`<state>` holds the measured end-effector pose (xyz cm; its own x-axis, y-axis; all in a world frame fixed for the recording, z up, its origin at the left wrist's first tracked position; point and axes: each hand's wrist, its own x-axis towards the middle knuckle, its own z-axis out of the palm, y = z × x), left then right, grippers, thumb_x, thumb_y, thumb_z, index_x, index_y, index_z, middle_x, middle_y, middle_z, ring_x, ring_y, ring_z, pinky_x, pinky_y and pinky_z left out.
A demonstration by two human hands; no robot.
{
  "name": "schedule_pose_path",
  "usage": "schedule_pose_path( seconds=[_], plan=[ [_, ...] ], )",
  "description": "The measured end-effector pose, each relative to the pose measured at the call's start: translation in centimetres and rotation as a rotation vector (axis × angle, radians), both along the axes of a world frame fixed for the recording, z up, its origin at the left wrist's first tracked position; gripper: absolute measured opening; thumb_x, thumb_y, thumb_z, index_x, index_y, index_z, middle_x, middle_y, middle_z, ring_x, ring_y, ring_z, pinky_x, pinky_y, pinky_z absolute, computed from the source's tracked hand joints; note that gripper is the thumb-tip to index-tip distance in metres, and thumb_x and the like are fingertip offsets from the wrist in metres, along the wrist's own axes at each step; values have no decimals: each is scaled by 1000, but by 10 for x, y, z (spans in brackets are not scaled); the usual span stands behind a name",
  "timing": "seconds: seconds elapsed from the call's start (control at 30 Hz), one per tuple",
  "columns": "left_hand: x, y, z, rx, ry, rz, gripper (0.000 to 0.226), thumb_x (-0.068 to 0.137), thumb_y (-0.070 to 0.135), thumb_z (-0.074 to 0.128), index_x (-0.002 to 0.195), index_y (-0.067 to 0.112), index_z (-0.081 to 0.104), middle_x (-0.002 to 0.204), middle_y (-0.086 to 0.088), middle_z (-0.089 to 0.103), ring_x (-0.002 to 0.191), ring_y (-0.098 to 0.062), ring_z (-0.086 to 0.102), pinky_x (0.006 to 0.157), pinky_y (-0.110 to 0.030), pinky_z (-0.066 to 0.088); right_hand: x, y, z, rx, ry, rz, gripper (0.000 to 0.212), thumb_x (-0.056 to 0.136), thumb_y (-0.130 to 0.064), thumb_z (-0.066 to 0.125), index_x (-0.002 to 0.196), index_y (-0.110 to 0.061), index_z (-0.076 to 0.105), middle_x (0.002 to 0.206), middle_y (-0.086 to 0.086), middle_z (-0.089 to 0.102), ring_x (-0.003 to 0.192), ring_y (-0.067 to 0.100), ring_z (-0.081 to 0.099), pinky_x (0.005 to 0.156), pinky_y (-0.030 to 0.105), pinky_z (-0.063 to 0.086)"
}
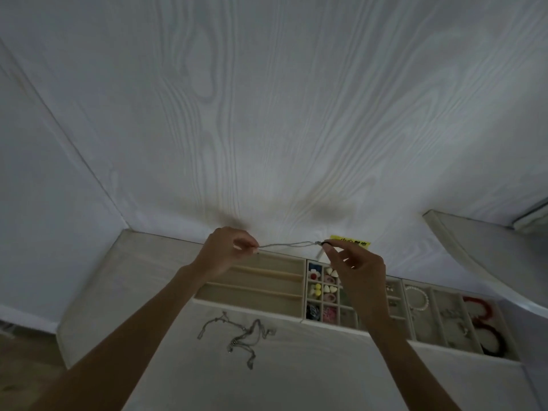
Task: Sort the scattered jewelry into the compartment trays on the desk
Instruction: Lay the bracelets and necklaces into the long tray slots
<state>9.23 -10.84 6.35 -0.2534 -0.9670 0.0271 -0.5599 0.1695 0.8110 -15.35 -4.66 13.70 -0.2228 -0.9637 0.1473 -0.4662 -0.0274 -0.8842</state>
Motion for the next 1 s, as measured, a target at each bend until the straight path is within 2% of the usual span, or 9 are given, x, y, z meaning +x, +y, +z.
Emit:
schedule_pose_path(
  seconds=[0.17, 0.27, 0.4, 0.6, 0.73, 0.8, 0.87, 0.93, 1.0],
  plan=[
    [5, -2, -18, -29, -93, 89, 8, 80, 29, 72, 87, 26, 75, 78, 23, 68, 76, 6, 64, 70, -6, 45, -5, -3, -15, 87, -82, -57, 8, 82, -17, 70, 89, -20, 73, 56, -5, 65, 43, 1, 52, 47, 6, 38],
    [12, -3, -24, -59, -139, 141, 12, 81, 28, 72, 91, 22, 76, 84, 15, 71, 76, 4, 64, 73, -11, 47, -6, -5, -23, 143, -168, -113, 8, 82, -18, 70, 89, -22, 72, 51, -8, 62, 45, 0, 52, 46, 6, 40],
    [15, -10, -31, 0, -75, 152, 14, 77, 25, 75, 90, 19, 76, 85, 10, 73, 79, -1, 67, 78, -17, 50, -10, -9, -31, 189, -221, -166, 7, 82, -21, 70, 86, -27, 70, 57, 0, 63, 47, 4, 54, 45, 7, 42],
    [1, -15, -40, 56, 19, 153, 15, 75, 21, 78, 88, 15, 76, 86, 7, 73, 80, -3, 67, 79, -15, 51, -23, -12, -48, 220, -264, -235, 9, 80, -16, 71, 84, -25, 71, 42, -10, 56, 40, 0, 50, 44, 8, 41],
    [5, -14, -49, 76, -89, 173, 14, 76, 25, 77, 88, 18, 77, 88, 6, 73, 78, -2, 64, 77, -23, 52, -21, -16, -62, 281, -179, -200, 10, 81, -17, 71, 90, -18, 73, 42, -10, 54, 39, 1, 44, 41, 9, 37],
    [9, -11, -49, 68, -183, 187, 13, 78, 28, 75, 90, 22, 76, 89, 9, 72, 80, -3, 63, 71, -21, 47, -17, -21, -67, 296, -144, -190, 12, 81, -17, 71, 92, -15, 74, 46, -3, 55, 43, 9, 46, 40, 10, 36],
    [13, -9, -48, 43, -297, 216, 13, 80, 29, 72, 92, 25, 75, 92, 10, 72, 85, -7, 65, 70, -20, 44, -9, -26, -73, 325, -138, -172, 10, 82, -16, 70, 91, -18, 72, 45, -6, 57, 39, 4, 47, 38, 10, 37],
    [18, -8, -47, 23, -399, 253, 14, 82, 30, 70, 95, 27, 75, 96, 10, 72, 88, -11, 66, 73, -24, 45, -2, -30, -81, 341, -119, -147, 9, 81, -15, 71, 88, -22, 71, 54, -7, 66, 45, 1, 57, 45, 15, 46],
    [21, -8, -49, 14, -476, 263, 15, 84, 30, 68, 97, 27, 74, 100, 9, 72, 90, -13, 66, 74, -25, 46, 4, -34, -91, 351, -51, -113, 10, 80, -17, 72, 89, -15, 75, 67, 2, 71, 59, 14, 65, 61, 28, 54]
  ],
)
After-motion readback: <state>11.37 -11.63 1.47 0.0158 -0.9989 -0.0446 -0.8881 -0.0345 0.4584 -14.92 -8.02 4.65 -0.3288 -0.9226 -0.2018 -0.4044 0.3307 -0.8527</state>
